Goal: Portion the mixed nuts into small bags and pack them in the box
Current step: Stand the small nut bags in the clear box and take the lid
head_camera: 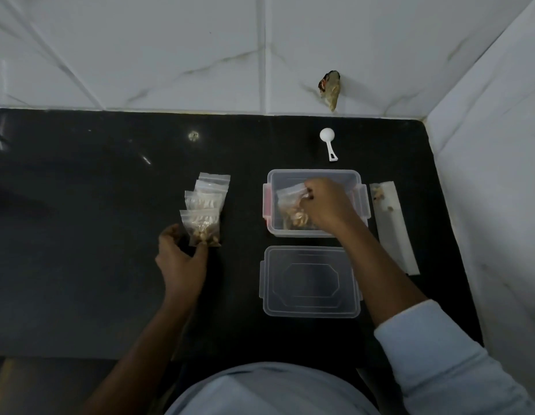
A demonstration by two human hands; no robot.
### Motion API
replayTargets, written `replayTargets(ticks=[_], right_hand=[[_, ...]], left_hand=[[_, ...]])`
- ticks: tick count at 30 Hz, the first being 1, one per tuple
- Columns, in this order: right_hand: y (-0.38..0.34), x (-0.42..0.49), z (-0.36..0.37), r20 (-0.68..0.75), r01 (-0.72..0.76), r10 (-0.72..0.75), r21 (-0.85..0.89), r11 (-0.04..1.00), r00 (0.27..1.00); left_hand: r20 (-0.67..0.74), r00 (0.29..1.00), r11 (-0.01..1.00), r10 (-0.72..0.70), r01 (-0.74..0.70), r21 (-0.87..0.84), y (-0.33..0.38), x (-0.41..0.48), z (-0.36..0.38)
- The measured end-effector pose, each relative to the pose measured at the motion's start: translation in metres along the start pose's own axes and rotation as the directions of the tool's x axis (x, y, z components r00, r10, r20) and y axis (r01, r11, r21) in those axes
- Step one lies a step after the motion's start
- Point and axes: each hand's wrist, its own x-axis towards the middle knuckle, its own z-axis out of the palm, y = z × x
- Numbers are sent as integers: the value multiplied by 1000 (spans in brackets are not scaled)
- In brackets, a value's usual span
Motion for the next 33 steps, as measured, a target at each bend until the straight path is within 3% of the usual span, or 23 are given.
replayTargets(ticks=[3, 7, 11, 15, 17, 18, 21, 23, 26, 29, 31, 33], right_hand=[[-7, 9, 11, 164, -54, 65, -69, 996, 984], [-6, 8, 12, 90, -60, 77, -177, 982, 993], [-3, 7, 8, 222, -18, 50, -142, 990, 974], [-1, 6, 0, 44, -51, 56, -102, 993, 997], [-5, 1, -4, -57, -27, 27, -10, 1000, 998], [-9, -2, -7, -40, -19, 23, 105, 994, 999], [-28, -14, -18, 272, -74, -93, 546, 834, 958], [-34, -21, -22, 375, -43, -226, 590, 806, 899], [-34, -20, -25, 224, 93, -174, 334, 938, 959], [-21, -13, -35, 24, 22, -20, -78, 997, 1000], [-10, -8, -37, 31, -66, 73, -187, 980, 997], [-6, -3, -32, 113, -138, 166, -223, 965, 980]], left_hand=[[35, 999, 998, -4, 2, 59, 0, 5, -3], [68, 998, 1000, 6, -7, 13, 10, 1, -8], [118, 993, 999, -16, 20, -38, 18, 0, -11], [201, 979, 962, -37, 89, -258, 33, -6, -10], [259, 966, 915, -5, 109, -389, 51, -13, -7], [280, 960, 887, 17, 115, -448, 62, -16, -4], [358, 930, 841, 82, 129, -526, 90, -25, 11], [432, 894, 848, 117, 136, -512, 105, -32, 22], [456, 881, 889, 126, 103, -446, 109, -34, 32], [190, 972, 961, 135, -81, -265, 90, -23, 32], [19, 991, 979, 132, -127, -161, 74, -13, 27], [-59, 994, 990, 95, -101, -103, 59, 0, 23]])
